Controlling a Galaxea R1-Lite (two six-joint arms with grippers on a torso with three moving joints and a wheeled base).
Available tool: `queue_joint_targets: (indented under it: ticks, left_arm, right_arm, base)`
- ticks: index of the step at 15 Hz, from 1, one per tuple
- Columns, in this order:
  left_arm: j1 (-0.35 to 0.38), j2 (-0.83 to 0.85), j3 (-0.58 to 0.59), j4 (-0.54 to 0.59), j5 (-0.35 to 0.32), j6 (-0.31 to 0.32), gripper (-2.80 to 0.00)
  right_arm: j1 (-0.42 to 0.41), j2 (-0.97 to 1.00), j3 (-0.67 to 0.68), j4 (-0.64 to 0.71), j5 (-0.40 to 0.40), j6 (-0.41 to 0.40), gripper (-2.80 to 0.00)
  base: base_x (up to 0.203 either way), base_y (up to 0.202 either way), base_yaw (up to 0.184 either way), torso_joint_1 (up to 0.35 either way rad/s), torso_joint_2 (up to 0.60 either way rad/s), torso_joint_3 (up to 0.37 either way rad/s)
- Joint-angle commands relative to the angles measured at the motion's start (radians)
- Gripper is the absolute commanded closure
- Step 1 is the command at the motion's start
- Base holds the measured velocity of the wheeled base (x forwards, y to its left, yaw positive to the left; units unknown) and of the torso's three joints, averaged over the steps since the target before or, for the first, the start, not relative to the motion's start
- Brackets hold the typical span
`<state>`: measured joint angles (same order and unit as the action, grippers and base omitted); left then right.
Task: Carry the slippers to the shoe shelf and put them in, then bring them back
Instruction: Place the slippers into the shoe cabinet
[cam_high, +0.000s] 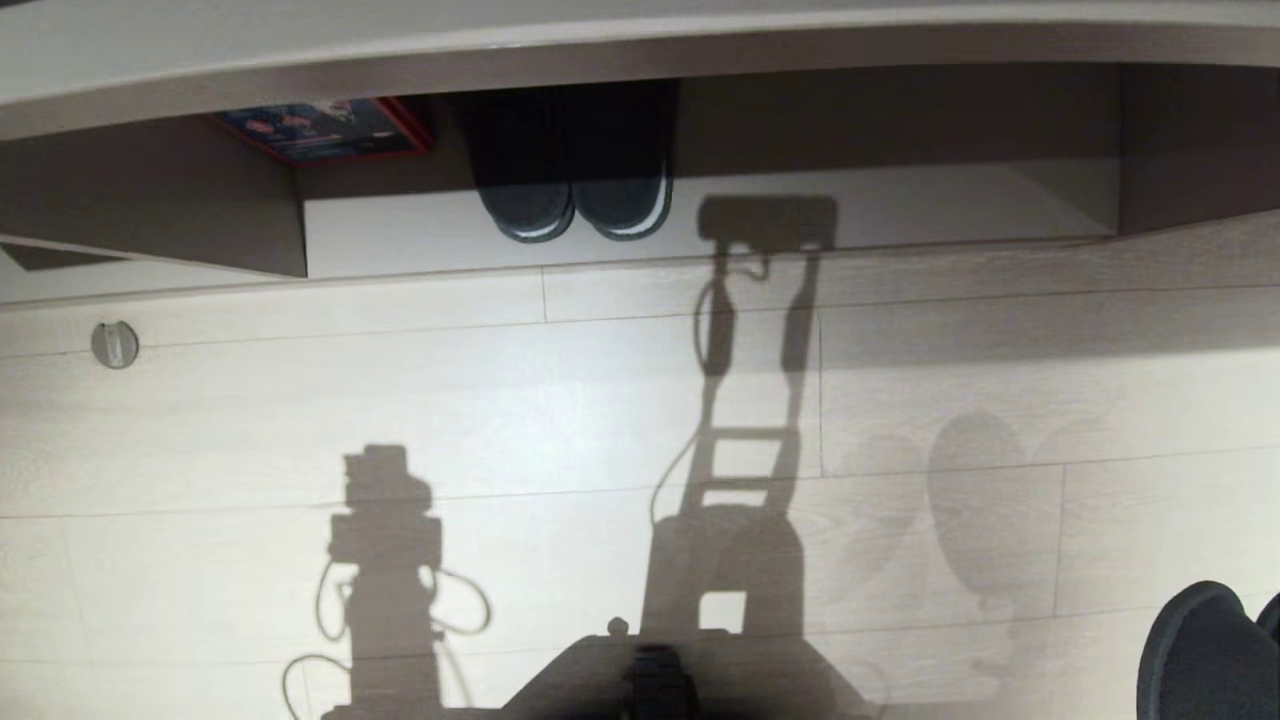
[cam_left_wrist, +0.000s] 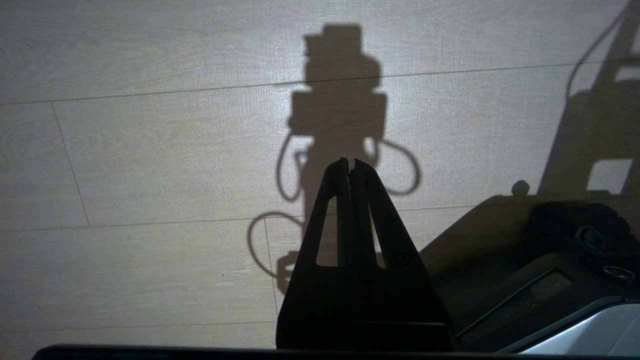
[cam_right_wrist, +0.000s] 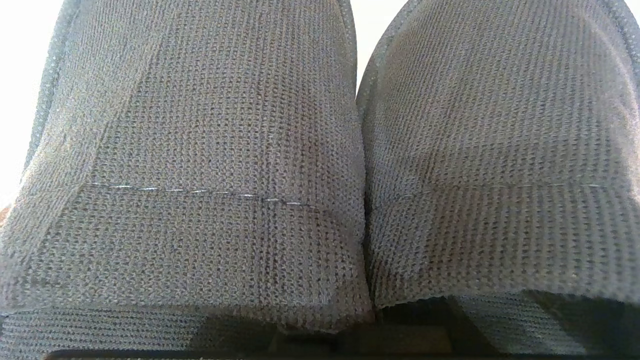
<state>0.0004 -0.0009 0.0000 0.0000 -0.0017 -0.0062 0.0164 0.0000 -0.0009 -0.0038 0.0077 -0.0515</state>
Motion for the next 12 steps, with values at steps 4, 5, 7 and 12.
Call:
queue_joint_targets:
  ticks: [4,5,7,12]
  left_arm:
    - [0.000,-0.001,0.000,0.000,0.000,-0.001,0.00]
    - [0.001,-0.001,0.000,0.000,0.000,-0.001,0.00]
    - [0.001,-0.001,0.000,0.000,0.000,-0.001,0.00]
    - [0.001,-0.001,0.000,0.000,0.000,-0.001,0.00]
  right_arm:
    - [0.002,0.002,-0.001,0.001,-0.001,-0.001,0.00]
    - [0.000,0.002,-0.001,0.002,0.000,-0.001,0.00]
    - [0.001,0.004,-0.042,-0.040,0.025,-0.004,0.00]
    - [0.005,0.169,-0.148,-0.125,0.087,-0.002,0.00]
  base:
    - [0.000,0.000,0.000,0.002,0.00,-0.199]
    - [0.000,0.000,0.000,0.005,0.01,-0.192]
    - [0.000,0.000,0.000,0.004,0.00,-0.078]
    - [0.000,0.000,0.000,0.001,0.00,-0.014]
